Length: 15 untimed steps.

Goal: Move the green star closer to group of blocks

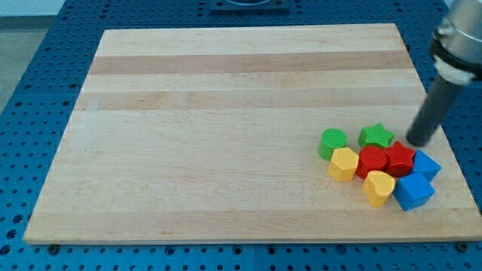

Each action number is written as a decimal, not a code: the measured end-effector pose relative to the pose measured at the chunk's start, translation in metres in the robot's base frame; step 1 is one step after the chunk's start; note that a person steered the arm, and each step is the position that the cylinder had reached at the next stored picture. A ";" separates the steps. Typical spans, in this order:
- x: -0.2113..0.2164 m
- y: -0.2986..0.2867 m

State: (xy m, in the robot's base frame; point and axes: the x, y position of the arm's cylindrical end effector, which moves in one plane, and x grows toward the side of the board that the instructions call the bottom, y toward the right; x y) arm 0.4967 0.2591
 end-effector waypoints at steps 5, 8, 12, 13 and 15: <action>0.109 -0.019; 0.100 -0.034; 0.083 -0.052; 0.088 -0.022; 0.065 -0.014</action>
State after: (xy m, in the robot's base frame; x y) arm 0.5618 0.2453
